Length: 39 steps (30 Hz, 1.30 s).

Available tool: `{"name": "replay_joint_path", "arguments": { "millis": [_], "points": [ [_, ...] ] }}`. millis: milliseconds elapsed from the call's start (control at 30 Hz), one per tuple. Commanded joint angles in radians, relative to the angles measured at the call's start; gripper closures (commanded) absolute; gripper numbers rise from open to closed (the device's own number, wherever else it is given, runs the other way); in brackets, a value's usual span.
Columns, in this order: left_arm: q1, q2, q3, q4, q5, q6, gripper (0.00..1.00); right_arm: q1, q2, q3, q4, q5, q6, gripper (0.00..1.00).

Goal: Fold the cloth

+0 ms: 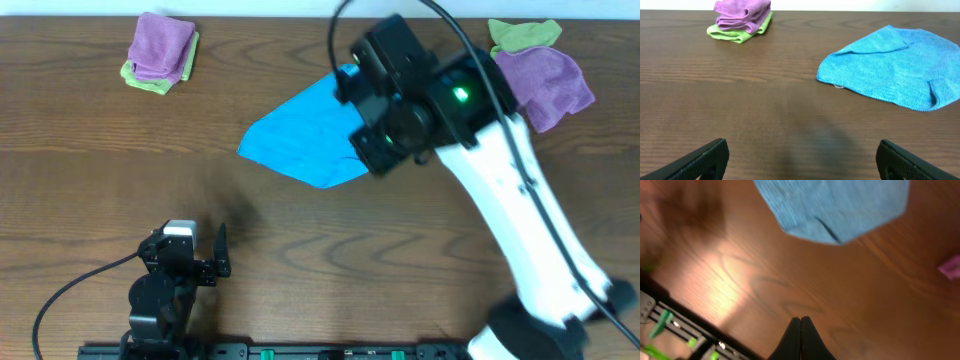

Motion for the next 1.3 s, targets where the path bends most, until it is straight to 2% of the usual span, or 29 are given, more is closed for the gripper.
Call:
{"name": "replay_joint_path", "arguments": {
  "millis": [0, 100, 233, 300, 333, 367, 500, 567, 600, 733, 833, 900, 1133, 1267],
  "points": [
    [-0.005, -0.006, -0.020, 0.008, 0.048, -0.040, 0.05, 0.005, -0.141, -0.151, 0.005, 0.058, 0.043, 0.98],
    [-0.005, -0.006, -0.020, 0.001, 0.210, -0.160, 0.05, 0.005, -0.305, -0.365, 0.069, 0.054, 0.062, 0.98],
    [-0.005, -0.006, -0.020, 0.032, 0.305, -0.221, 0.05, 0.005, -0.499, -0.626, 0.175, 0.019, 0.111, 0.98],
    [-0.005, -0.006, -0.020, 0.048, 0.428, -0.262, 0.05, 0.005, -0.572, -0.729, 0.221, -0.013, 0.133, 0.98],
    [-0.005, -0.006, -0.020, 0.048, 0.501, -0.267, 0.05, 0.005, -0.608, -0.785, 0.245, -0.034, 0.153, 0.95],
    [-0.005, -0.006, -0.020, 0.048, 0.537, -0.267, 0.05, 0.005, -0.631, -0.825, 0.262, -0.053, 0.172, 0.89],
    [-0.004, -0.006, -0.020, 0.057, 0.545, -0.266, 0.05, 0.005, -0.669, -0.949, 0.314, -0.123, 0.188, 0.28],
    [-0.004, -0.006, -0.020, 0.072, 0.507, -0.267, 0.05, 0.005, -0.664, -0.982, 0.337, -0.171, 0.188, 0.14],
    [-0.004, -0.006, -0.020, 0.089, 0.496, -0.267, 0.05, 0.005, -0.658, -0.993, 0.349, -0.196, 0.188, 0.01],
    [-0.004, -0.006, -0.020, 0.125, 0.505, -0.291, 0.05, 0.005, -0.640, -0.998, 0.378, -0.230, 0.189, 0.01],
    [-0.005, -0.006, -0.020, 0.185, 0.539, -0.437, 0.05, 0.005, -0.638, -0.998, 0.406, -0.243, 0.189, 0.01],
    [-0.005, -0.006, -0.020, 0.238, 0.576, -0.478, 0.05, 0.005, -0.638, -0.998, 0.424, -0.243, 0.189, 0.01],
    [-0.005, 0.017, -0.020, 0.322, 0.531, -0.544, 0.05, 0.005, -0.638, -0.998, 0.430, -0.239, 0.187, 0.01],
    [-0.006, 0.163, 0.001, 0.420, 0.549, -0.545, 0.05, 0.005, -0.638, -0.998, 0.467, -0.235, 0.183, 0.01]
  ]
}}
